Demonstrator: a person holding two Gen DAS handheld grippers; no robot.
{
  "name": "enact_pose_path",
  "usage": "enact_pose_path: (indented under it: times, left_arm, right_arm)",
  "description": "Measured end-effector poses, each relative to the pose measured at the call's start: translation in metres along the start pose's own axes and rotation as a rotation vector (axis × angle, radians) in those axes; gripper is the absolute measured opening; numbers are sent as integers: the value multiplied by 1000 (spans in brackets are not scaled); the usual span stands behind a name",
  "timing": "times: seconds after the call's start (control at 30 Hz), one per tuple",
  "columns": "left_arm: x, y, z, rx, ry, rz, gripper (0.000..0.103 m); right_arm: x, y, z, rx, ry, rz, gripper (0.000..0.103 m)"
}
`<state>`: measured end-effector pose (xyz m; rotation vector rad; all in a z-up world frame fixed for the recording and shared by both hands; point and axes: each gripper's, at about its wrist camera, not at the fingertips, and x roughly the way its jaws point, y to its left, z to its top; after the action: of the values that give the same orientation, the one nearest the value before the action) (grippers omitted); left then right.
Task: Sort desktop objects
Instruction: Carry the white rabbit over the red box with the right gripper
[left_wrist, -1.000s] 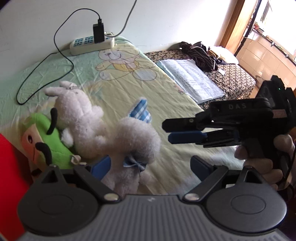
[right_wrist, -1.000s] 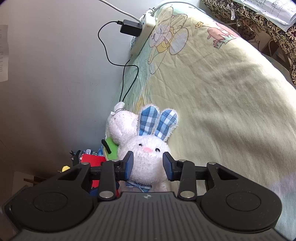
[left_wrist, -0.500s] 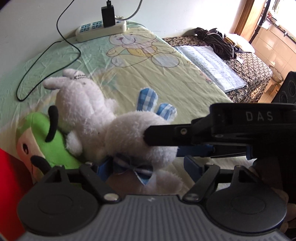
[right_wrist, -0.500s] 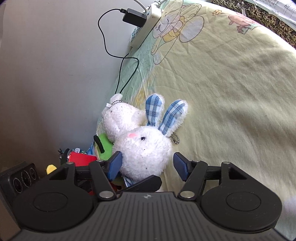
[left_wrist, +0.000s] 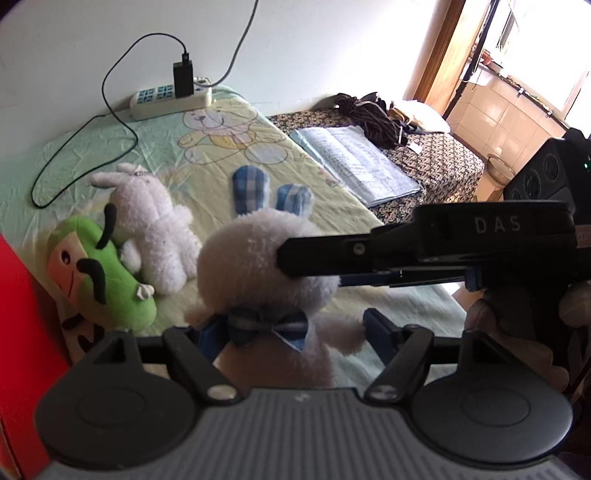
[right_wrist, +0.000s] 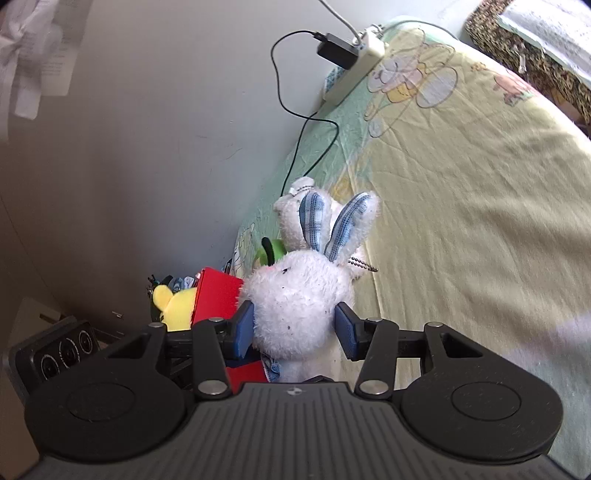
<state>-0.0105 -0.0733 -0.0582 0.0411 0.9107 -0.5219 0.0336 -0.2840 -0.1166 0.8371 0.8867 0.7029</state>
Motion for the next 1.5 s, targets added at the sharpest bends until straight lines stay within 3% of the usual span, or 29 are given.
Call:
enact_pose_path:
  times: [0.13, 0.3, 0.47, 0.7, 0.97, 1.23, 1.5]
  left_arm:
    - [-40, 5, -11, -18, -73, -24, 76]
    - [-96, 35, -19, -32, -175, -26, 76]
    - [-149, 77, -29, -33, -263, 15, 76]
    - [-206, 149, -61, -73, -329, 123, 78]
    - [-212, 219, -87, -123, -251, 233, 78]
    - [-181, 270, -107, -195, -107, 253, 77]
    - [-159, 271, -108, -145, -23, 238, 80]
  right_arm:
    - [-12, 45, -12, -173, -17, 27, 50]
    - [-6, 89, -22, -282, -60, 65, 50]
    - [26, 144, -32, -353, -92, 119, 50]
    - [97, 219, -47, -463, -48, 189, 50]
    - [181, 260, -76, -525, 21, 191, 49]
    - [245, 267, -99, -564, 126, 55, 48]
    - [260, 268, -112, -640, 148, -117, 47]
